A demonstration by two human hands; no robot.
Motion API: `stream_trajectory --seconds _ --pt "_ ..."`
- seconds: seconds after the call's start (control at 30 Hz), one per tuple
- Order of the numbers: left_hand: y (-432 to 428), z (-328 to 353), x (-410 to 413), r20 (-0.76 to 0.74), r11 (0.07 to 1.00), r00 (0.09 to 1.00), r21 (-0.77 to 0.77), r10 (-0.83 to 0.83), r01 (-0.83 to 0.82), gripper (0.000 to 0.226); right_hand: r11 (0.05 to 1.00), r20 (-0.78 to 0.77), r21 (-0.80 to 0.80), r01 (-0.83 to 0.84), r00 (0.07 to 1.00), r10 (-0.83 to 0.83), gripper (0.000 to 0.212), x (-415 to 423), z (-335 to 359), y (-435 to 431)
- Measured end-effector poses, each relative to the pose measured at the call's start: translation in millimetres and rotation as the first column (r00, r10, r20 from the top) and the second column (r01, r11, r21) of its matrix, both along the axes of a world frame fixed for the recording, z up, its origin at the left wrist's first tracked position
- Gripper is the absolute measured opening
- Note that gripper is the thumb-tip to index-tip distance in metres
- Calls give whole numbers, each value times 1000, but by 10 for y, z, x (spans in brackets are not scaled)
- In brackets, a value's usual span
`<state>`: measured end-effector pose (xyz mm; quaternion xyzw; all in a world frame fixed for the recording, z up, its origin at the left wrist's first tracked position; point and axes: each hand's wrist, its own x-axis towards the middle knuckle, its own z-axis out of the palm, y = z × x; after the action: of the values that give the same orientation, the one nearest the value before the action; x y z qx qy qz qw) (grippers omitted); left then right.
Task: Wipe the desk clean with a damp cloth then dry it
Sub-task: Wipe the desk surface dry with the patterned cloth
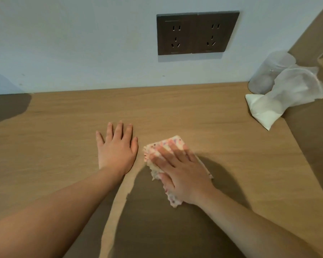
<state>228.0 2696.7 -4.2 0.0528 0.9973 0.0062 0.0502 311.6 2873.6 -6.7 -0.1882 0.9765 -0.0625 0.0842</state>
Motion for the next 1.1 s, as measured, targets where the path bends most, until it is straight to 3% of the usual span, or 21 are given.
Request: stream_trajectory --seconds 0.07,0.1,0.17,0.2,0.23,0.3,0.37,0.43,0.53,0.6,0.67,0.7,0.77,0.83,0.9,0.93,0.97,1.03,1.07,1.1 --pt "75 52 56 -23 991 996 -105 -85 82 52 966 -57 37 256 966 -253 59 -76 -69 431" --pt "171 56 133 -25 984 990 -112 -141 137 51 897 -35 47 440 898 -439 58 -103 -91 653" --pt "418 38 382 -2 978 978 1 -209 209 52 747 -18 38 664 748 -663 55 -74 -64 811" --pt "534 19 504 26 977 979 78 -200 198 52 743 -36 26 669 743 -668 55 -16 -66 732" --pt "609 3 584 48 976 983 136 -176 168 51 803 -58 13 595 802 -594 55 79 -65 595" --pt "624 -39 613 87 980 986 157 -141 126 48 945 -25 20 326 945 -326 56 301 -47 338" --pt "564 -52 602 102 980 983 143 -153 138 49 987 -21 53 149 989 -148 53 376 -23 450" --pt "543 -52 591 111 979 978 130 -174 160 56 961 -26 57 272 962 -270 59 335 -1 877" --pt "595 -53 637 103 983 979 64 -176 170 79 814 -51 112 570 822 -568 57 350 -53 1581" --pt "616 -50 650 92 983 979 41 -182 179 82 666 -18 99 739 671 -742 55 371 -30 1790" --pt "618 -40 650 87 982 978 33 -188 185 82 519 -2 59 853 520 -854 55 343 11 1680" --pt "624 -33 653 88 981 977 33 -192 190 81 514 -7 58 856 515 -857 56 316 17 1545" --pt "628 -36 661 99 981 977 38 -191 188 77 693 -51 91 715 699 -714 58 305 -18 1210" --pt "619 -16 643 91 981 978 70 -189 184 64 886 -10 66 459 888 -459 61 389 -41 943" --pt "612 -9 649 67 960 962 112 -264 255 54 948 -7 93 303 953 -304 62 423 -65 1074" --pt "616 1 665 26 933 943 163 -330 322 52 934 -27 105 341 940 -340 63 424 -61 1243" --pt "616 -13 684 -23 897 918 204 -396 392 49 873 -58 97 478 878 -475 64 443 -68 1422" --pt "585 -79 698 -104 862 894 238 -436 447 43 614 -56 55 787 616 -785 59 501 -22 1705" --pt "583 -93 700 -119 864 897 243 -426 442 42 508 -25 58 860 510 -860 58 522 -3 1727" --pt "588 -98 705 -124 866 900 243 -418 437 42 466 -3 64 883 467 -884 58 533 8 1645"
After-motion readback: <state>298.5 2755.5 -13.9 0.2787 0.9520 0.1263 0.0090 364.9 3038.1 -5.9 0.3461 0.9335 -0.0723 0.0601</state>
